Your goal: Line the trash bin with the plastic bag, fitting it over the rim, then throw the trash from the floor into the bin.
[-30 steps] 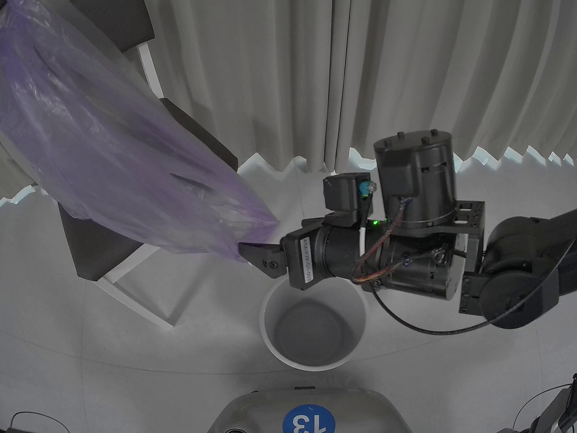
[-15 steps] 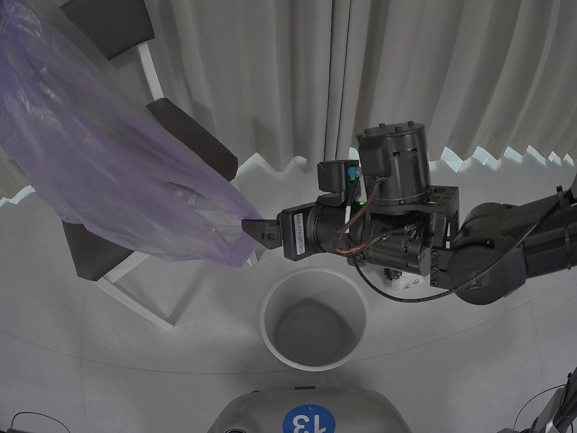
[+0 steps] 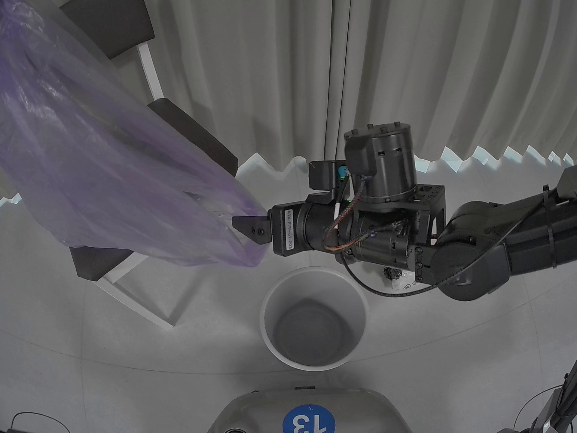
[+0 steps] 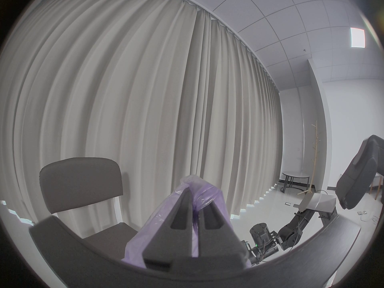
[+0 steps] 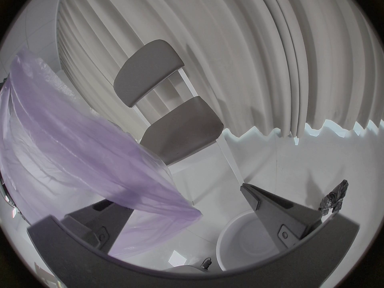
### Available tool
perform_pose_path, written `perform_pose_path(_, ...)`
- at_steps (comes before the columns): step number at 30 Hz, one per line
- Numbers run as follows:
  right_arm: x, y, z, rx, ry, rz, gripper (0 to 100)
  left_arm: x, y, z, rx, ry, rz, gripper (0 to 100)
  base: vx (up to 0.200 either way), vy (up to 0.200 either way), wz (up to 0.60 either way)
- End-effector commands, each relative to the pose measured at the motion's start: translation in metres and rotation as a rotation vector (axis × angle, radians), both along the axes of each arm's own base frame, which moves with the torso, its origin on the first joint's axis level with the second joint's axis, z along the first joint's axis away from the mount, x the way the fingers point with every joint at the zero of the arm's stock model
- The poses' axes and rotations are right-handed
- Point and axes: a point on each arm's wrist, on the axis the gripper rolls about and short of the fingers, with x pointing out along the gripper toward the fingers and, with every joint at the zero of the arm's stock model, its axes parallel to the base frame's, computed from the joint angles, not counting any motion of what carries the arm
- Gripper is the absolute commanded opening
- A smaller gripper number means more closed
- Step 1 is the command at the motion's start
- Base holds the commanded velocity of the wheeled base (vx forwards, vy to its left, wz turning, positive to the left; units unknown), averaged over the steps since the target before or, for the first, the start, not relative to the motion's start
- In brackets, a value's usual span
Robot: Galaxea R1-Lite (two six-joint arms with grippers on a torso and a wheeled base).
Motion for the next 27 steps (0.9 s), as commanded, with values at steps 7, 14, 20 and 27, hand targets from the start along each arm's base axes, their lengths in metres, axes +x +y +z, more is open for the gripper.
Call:
perform_pose_path(7,-0.0027,-0.0024,-0.0019,0.000,0.015,-0.001,100,0.0005,0.0001,0.0002,0.000,0.000,0.004,0,0.000,0.000,0.00)
perform_pose_path(14,-0.0055,0.0017,-0.0032,0.029,0.048,0.021,100,-0.0007,0.0008,0.0008,-0.001,-0.005,0.008,0,0.000,0.000,0.00)
perform_pose_path(20,-0.0067,0.0017,0.0005,0.055,0.041,0.030,100,-0.0013,0.0010,0.0009,-0.001,-0.006,0.008,0,0.000,0.000,0.00)
perform_pose_path(27,-0.0088,0.0031,0.0007,0.069,0.057,0.030,100,-0.0024,0.0015,0.0011,-0.002,-0.009,0.008,0,0.000,0.000,0.00)
